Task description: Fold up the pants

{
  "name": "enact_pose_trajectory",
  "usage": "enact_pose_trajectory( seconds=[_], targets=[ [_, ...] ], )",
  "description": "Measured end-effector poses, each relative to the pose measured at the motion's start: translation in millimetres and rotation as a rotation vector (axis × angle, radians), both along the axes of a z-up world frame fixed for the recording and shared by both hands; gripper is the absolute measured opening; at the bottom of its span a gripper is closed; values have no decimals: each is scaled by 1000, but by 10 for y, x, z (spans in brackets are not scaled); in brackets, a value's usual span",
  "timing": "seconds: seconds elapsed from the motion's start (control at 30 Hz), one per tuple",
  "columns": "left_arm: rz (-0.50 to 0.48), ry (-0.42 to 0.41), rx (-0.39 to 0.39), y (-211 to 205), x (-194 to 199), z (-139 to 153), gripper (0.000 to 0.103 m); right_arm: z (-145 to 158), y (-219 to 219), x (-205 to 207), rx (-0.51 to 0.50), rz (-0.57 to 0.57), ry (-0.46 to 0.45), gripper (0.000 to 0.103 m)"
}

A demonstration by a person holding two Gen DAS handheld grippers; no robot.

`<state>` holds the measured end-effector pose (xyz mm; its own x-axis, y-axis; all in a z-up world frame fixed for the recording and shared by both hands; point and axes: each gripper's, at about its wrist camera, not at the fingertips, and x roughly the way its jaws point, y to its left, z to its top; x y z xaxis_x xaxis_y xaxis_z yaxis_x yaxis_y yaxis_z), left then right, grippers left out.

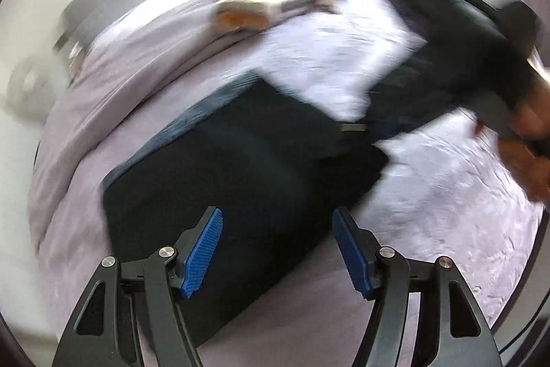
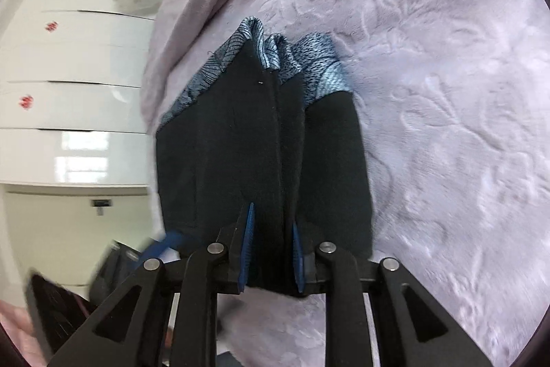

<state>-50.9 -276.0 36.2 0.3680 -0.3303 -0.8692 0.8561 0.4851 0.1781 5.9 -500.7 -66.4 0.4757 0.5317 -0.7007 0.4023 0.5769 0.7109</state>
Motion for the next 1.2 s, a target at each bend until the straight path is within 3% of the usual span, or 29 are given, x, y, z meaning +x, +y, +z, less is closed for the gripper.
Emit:
enact_pose_trajectory(
  seconds=[0.13,0.3,0.33,0.37,0.5,0.67,1.07,1.2],
  targets=[
    [193,1,32,391,393,-12,68,206,118,-82,-161,1,67,33],
    [371,41,96,798,745,-262,69,552,269,-253,-327,-59,86,33],
    [388,70,100,858,766,-322,79,622,299,-296,-349,-73,65,33],
    [405,97,108,911,760,-377,83,693,318,-305,-365,-81,51,33],
    [426,146,90,988,753,-406,84,813,500,-142,-403,-29,39,33],
    [425,173,99,986,680,-341,84,496,677,-44,-442,46,160,33],
    [420,256,139,988,700,-312,84,577,801,-167,-441,45,206,34],
    [415,260,153,988,673,-278,84,613,855,-277,-412,33,215,41]
  ],
)
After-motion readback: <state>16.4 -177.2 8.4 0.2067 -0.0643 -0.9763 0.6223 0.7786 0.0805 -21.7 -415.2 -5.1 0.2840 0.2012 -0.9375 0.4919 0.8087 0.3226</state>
